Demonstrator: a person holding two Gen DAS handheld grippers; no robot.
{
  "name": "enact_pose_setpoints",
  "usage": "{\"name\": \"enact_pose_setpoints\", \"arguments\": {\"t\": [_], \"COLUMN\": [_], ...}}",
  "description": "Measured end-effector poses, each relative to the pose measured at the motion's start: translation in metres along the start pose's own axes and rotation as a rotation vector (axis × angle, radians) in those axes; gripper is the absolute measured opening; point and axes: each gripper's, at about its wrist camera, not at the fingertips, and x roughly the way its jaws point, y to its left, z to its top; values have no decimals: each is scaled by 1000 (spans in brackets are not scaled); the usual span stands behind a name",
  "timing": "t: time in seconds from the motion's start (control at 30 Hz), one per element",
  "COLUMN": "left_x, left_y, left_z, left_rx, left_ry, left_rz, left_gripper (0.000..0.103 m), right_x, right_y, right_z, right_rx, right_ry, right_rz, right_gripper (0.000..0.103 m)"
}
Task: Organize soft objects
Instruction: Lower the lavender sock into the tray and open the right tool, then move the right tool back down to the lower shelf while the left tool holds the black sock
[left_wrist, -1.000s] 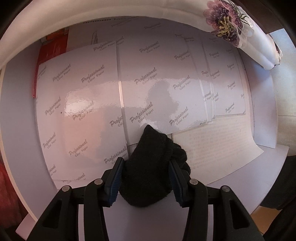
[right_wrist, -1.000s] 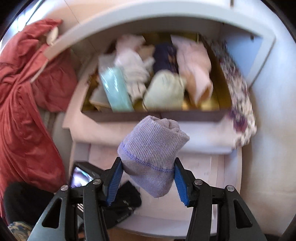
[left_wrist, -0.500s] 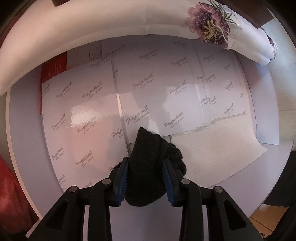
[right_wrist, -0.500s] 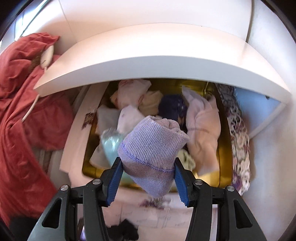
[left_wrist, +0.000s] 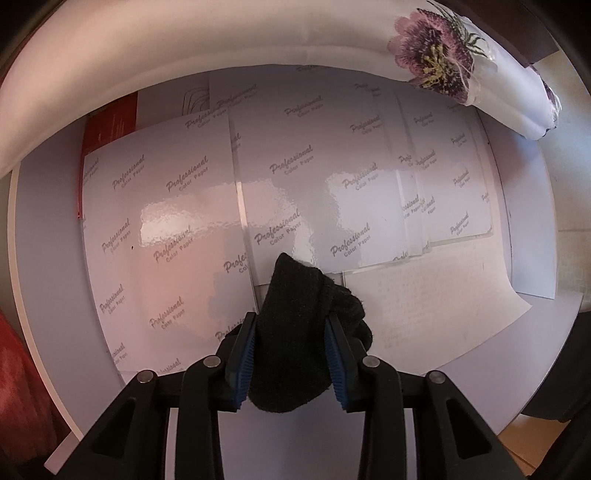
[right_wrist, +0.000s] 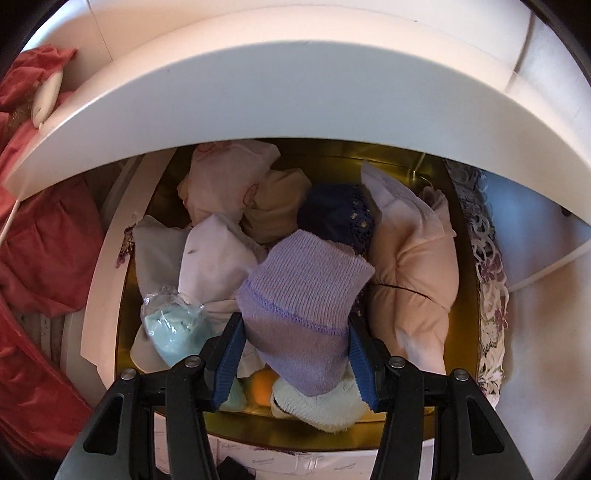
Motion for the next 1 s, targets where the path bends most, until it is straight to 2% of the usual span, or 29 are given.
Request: {"name": "enact_pose_setpoints", "arguments": {"t": [0.17, 0.3, 0.5, 0.57, 0.6, 0.67, 0.83, 1.0], "left_x": [1, 3, 3, 3, 2, 2, 2, 2], "left_y": [0, 4, 3, 2, 1, 0, 3, 12], "left_z": [0, -1, -1, -2, -2, -2, -3, -4], "left_rx": [-10, -27, -12, -12, -12, -7, -19, -56], "left_ry": [1, 2, -1, -3, -4, -6, -11, -8], "left_rz": [-4, -13, -5, -5, -4, -1, -16, -52], "left_gripper": [36, 36, 36, 36, 36, 36, 36, 36], "right_x": [9, 8, 5, 0, -6, -16, -32, -51], "right_y": [-3, -11, -8, -6, -6, -5, -11, -16], "right_z": [4, 4, 0, -2, -3, -6, -18, -42], "right_rx": [-5, 40, 6, 6, 8, 7, 25, 59], "right_ry": [15, 14, -2, -5, -15, -37, -64, -75], "right_rz": [-17, 19, -22, -25, -13, 4, 4, 50], "right_gripper": [55, 58, 59, 66, 75, 80, 81, 81]}}
